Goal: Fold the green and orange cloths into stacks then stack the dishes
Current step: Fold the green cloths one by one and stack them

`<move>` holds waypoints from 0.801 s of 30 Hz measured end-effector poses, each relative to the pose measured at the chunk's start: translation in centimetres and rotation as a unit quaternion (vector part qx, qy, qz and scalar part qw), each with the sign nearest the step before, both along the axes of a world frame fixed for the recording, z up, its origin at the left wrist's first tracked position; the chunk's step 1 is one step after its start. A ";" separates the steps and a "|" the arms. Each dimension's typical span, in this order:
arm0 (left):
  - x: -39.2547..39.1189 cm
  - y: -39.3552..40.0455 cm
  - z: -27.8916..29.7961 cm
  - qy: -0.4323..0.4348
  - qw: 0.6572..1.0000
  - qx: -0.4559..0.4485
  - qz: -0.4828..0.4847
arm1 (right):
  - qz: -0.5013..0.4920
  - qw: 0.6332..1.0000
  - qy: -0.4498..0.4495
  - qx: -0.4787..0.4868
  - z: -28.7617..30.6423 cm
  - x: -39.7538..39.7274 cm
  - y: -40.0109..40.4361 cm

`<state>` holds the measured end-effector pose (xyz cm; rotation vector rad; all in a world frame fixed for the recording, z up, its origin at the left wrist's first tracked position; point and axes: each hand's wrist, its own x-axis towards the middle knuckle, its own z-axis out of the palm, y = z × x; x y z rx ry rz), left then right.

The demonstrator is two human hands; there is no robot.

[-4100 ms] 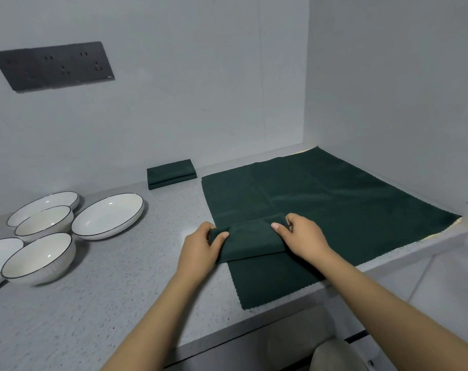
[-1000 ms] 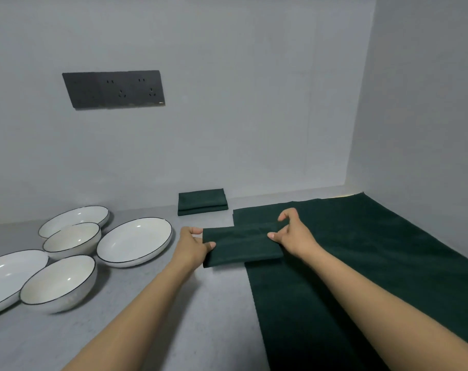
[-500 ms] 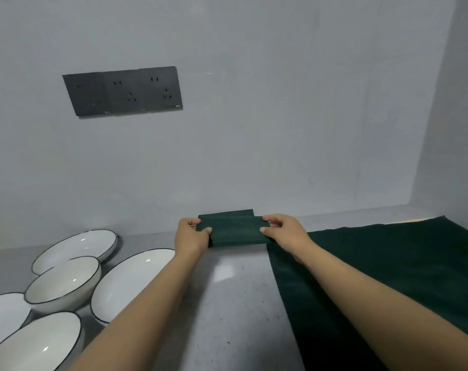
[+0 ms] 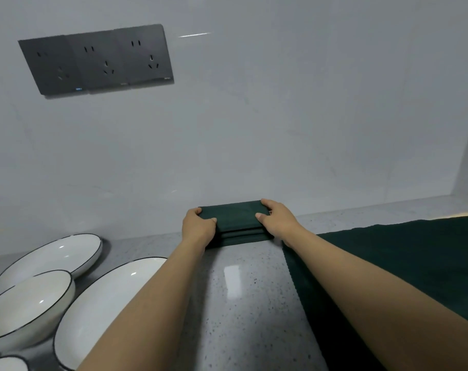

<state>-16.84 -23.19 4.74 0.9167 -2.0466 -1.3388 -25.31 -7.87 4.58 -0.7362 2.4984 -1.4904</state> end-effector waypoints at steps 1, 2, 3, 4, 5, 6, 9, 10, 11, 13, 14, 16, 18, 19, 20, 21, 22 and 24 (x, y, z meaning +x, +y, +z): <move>-0.1 -0.1 -0.3 -0.005 1.000 -0.006 0.002 | 0.000 1.000 -0.001 0.004 -0.3 -0.1 -0.2; -0.2 -0.2 -0.7 -0.012 1.000 -0.013 0.003 | 0.000 1.000 0.000 0.011 -0.7 -0.4 -0.5; -0.3 -0.2 -0.9 -0.020 1.000 -0.018 0.005 | 0.000 1.000 0.002 0.020 -1.0 -0.5 -0.6; -0.4 -0.3 -1.2 -0.027 0.999 -0.022 0.006 | 0.000 1.000 0.003 0.031 -1.3 -0.6 -0.8; -0.5 -0.3 -1.4 -0.034 0.999 -0.028 0.008 | 0.001 0.999 0.000 0.043 -1.5 -0.7 -1.0; -0.7 -0.3 -1.7 -0.045 0.998 -0.038 0.009 | 0.002 0.998 -0.002 0.057 -1.9 -0.9 -1.2; -1.1 0.2 -2.2 -0.095 0.993 -0.074 0.001 | -0.001 0.993 0.021 0.116 -2.7 -0.9 -1.2; -1.1 0.4 -2.3 -0.114 0.990 -0.080 -0.006 | -0.004 0.991 0.030 0.133 -2.9 -1.0 -1.2; -1.3 0.6 -2.7 -0.136 0.987 -0.084 -0.014 | -0.008 0.988 0.035 0.151 -3.3 -1.1 -1.1; -1.3 0.9 -3.1 -0.178 0.979 -0.092 -0.026 | -0.013 0.981 0.055 0.184 -3.6 -1.2 -1.1; -1.4 0.9 -3.2 -0.198 0.975 -0.099 -0.027 | -0.016 0.977 0.068 0.203 -3.6 -1.1 -1.1; -1.5 0.9 -3.4 -0.230 0.967 -0.111 -0.023 | -0.018 0.968 0.083 0.238 -3.6 -1.2 -1.3; -1.6 1.0 -3.6 -0.250 0.961 -0.119 -0.019 | -0.017 0.961 0.085 0.261 -3.6 -1.2 -1.4; -1.6 1.2 -3.6 -0.254 0.959 -0.125 -0.016 | -0.015 0.959 0.085 0.268 -3.5 -1.2 -1.4; -1.6 1.3 -3.8 -0.258 0.958 -0.128 -0.014 | -0.013 0.958 0.082 0.274 -3.6 -1.1 -1.4; -1.6 1.5 -4.0 -0.259 0.957 -0.129 -0.010 | -0.011 0.957 0.079 0.280 -3.6 -1.1 -1.4; -1.6 1.5 -4.1 -0.259 0.957 -0.128 -0.009 | -0.011 0.955 0.080 0.285 -3.6 -1.1 -1.4; -1.5 1.5 -4.0 -0.249 0.960 -0.124 -0.006 | -0.009 0.954 0.080 0.289 -3.5 -1.1 -1.3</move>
